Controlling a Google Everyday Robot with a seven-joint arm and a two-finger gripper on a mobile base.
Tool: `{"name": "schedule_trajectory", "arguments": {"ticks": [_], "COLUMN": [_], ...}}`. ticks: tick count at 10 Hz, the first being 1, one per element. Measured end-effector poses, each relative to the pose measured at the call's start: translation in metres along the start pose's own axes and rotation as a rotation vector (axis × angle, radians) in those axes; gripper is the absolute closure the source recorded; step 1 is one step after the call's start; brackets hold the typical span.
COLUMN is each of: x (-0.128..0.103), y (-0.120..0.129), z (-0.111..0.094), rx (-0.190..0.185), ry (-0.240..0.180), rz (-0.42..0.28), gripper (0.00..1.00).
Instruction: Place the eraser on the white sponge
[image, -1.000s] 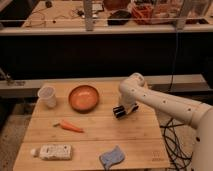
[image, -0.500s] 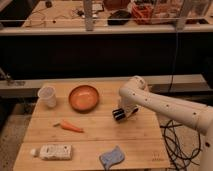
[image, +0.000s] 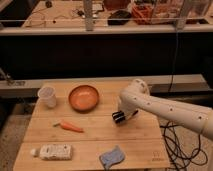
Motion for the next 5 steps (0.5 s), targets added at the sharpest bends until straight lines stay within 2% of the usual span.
{"name": "schedule_trajectory", "arguments": {"ticks": [5], "x": [-0.0101], "y": [0.0091], "z": [-0.0071], "rx": [0.0], "ry": [-0.009], "rz": [-0.034], "gripper": [0.97]}}
